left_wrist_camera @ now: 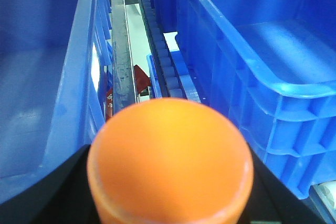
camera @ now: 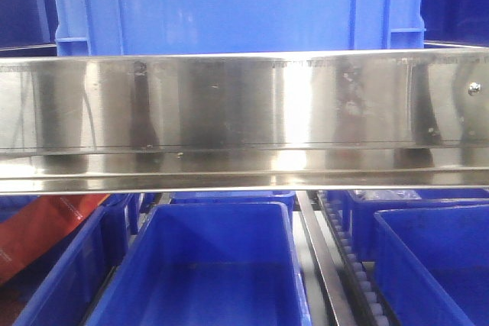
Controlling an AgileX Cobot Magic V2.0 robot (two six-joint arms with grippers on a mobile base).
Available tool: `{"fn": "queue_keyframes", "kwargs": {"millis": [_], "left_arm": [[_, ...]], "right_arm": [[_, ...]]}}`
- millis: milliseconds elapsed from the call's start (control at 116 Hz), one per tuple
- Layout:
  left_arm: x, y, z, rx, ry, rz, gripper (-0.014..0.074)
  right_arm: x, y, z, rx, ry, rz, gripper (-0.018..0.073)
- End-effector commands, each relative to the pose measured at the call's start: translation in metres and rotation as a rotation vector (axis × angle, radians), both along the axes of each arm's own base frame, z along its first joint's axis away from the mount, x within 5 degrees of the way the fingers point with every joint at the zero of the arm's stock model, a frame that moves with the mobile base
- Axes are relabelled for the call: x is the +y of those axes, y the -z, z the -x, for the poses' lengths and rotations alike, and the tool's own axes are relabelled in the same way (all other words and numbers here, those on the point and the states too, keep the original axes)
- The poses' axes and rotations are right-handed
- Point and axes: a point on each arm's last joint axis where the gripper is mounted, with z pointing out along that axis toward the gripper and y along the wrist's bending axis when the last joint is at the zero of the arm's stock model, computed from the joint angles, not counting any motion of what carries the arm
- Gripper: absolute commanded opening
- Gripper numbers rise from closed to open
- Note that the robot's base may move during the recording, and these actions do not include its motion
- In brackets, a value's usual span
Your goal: Place cylindrical capacitor in blue bin on shelf
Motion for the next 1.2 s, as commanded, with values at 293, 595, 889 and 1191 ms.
{"fn": "queue_keyframes", "kwargs": {"millis": [293, 595, 889, 1191], "left_arm": [[-0.001, -0.003, 0.000, -0.023, 0.009, 0.008, -0.0111], [-0.011, -0.011, -0.011, -0.023, 0.052, -0.004, -0.0111], [-0.082, -0.053, -0.052, -0.068, 0.302, 0.013, -0.0111], [-0.143, -0.070, -0.131, -0.079, 0.348, 0.061, -0.0111]], "right_arm": [[0.000, -0.008, 0.000, -0.069, 0.002, -0.003, -0.0162], [0.000, -0.011, 0.000, -0.095, 0.001, -0.013, -0.0162], [0.002, -0.011, 0.000, -0.091, -0.007, -0.046, -0.0162], [0.002, -0.011, 0.000, -0.091, -0.007, -0.046, -0.0162]]}}
